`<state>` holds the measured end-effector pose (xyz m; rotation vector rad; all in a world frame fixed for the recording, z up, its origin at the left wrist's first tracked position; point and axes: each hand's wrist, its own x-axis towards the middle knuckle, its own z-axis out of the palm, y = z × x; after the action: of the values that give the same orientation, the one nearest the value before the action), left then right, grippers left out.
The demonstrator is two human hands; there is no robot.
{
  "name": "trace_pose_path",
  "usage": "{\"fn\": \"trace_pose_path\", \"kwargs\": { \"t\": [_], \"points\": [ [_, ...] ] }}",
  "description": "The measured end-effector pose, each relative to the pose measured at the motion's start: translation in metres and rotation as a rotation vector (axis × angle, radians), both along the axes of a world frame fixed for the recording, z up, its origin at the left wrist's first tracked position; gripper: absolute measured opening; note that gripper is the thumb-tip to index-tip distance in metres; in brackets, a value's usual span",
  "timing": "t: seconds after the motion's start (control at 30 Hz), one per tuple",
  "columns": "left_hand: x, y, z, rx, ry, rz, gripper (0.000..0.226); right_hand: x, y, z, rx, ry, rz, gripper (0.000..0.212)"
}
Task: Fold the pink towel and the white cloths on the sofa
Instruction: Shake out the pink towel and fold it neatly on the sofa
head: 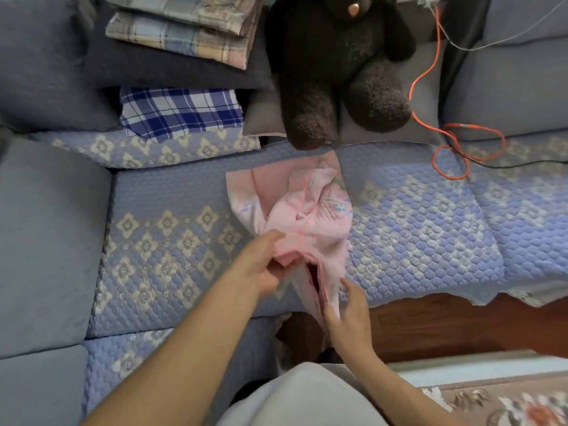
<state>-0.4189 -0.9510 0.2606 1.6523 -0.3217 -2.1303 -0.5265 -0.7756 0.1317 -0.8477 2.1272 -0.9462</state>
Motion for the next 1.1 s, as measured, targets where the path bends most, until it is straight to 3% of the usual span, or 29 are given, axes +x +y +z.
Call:
{"fn": "trace_pose_path", "kwargs": {
  "t": [0.13,0.3,0.4,0.47,0.53,0.7,0.8,1.0,1.1],
  "points": [
    [-0.021,-0.021,0.055,-0.084,0.182,0.028,0.016,-0.015,0.016,-0.020,0.279,-0.128,-0.030,0.070],
    [-0.057,-0.029,0.108,-0.118,0.259,0.151,0.011,-0.008,-0.007,-0.001,0.284,-0.896,-0.222,0.105],
    [-0.073,-0.030,0.132,-0.158,0.322,0.203,0.019,-0.003,-0.008,0.009,0.182,-1.266,-0.371,0.096],
    [-0.078,-0.035,0.142,-0.172,0.364,0.261,0.024,0.003,-0.005,0.019,0.070,-1.413,-0.354,0.094],
    [-0.078,-0.040,0.146,-0.176,0.382,0.304,0.025,0.008,-0.005,0.031,-0.050,-1.434,-0.317,0.084],
    [-0.069,-0.042,0.148,-0.190,0.353,0.305,0.026,0.001,-0.006,0.041,-0.208,-1.196,-0.392,0.087],
    [-0.062,-0.041,0.150,-0.182,0.334,0.303,0.025,-0.012,0.000,0.042,-0.245,-1.144,-0.439,0.078],
    [-0.055,-0.041,0.156,-0.191,0.322,0.306,0.026,-0.028,-0.003,0.045,-0.157,-1.006,-0.547,0.022],
    [-0.053,-0.040,0.157,-0.195,0.304,0.299,0.024,-0.042,-0.006,0.048,-0.079,-1.037,-0.564,0.025]
  ]
}}
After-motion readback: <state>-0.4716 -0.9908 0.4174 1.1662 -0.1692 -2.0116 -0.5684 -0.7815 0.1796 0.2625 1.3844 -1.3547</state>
